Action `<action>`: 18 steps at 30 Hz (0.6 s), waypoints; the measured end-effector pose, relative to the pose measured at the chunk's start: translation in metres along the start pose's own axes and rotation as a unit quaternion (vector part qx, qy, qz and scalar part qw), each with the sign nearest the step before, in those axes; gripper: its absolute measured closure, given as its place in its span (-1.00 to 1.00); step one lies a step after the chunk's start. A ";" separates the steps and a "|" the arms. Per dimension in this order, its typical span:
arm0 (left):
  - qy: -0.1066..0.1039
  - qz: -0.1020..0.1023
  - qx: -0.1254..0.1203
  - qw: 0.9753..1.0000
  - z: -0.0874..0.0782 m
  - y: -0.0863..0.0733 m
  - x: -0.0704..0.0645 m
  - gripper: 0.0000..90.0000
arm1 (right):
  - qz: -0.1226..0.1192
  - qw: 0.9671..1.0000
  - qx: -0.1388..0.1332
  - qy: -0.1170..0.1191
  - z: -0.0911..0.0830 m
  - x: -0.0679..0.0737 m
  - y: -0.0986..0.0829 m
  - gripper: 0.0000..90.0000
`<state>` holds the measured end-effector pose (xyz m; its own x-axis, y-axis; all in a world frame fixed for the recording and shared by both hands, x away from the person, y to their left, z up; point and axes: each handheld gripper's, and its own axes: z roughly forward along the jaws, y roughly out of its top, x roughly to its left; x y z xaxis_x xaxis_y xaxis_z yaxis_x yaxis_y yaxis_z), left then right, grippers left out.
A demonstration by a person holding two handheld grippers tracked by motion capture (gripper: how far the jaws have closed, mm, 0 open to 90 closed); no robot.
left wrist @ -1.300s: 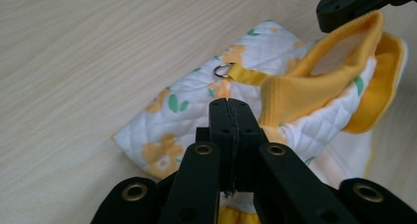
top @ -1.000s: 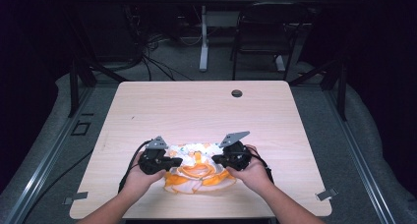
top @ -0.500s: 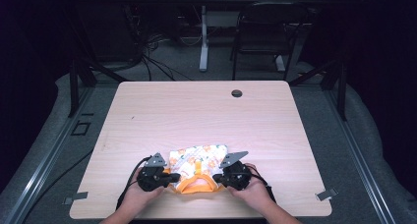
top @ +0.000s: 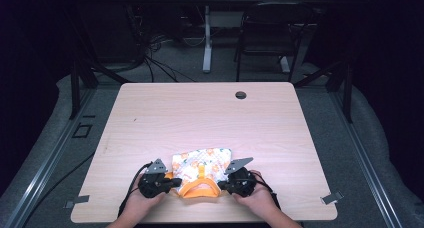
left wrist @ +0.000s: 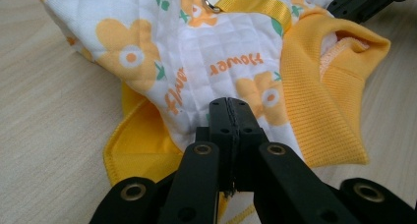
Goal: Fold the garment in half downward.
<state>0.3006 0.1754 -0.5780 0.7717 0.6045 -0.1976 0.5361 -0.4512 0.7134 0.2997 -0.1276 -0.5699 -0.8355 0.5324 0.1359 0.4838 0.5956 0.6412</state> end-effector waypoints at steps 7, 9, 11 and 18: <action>0.003 -0.001 0.002 1.000 0.002 0.002 0.001 1.00 | 0.008 1.000 -0.002 0.004 0.002 -0.001 0.002 1.00; 0.008 0.002 0.003 1.000 0.003 0.003 0.003 1.00 | 0.008 1.000 -0.001 0.001 0.003 -0.002 0.003 1.00; 0.011 0.003 0.003 1.000 0.004 0.005 0.005 1.00 | 0.010 1.000 -0.001 -0.001 0.004 -0.002 0.004 1.00; 0.022 -0.011 -0.001 1.000 0.008 0.013 0.019 1.00 | 0.025 1.000 -0.004 -0.010 0.010 -0.011 0.013 1.00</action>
<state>0.3255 0.1758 -0.5782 0.7442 0.6421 -0.1837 0.5516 -0.4359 0.7111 0.3177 -0.1194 -0.5704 -0.8052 0.5731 0.1526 0.5221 0.5628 0.6408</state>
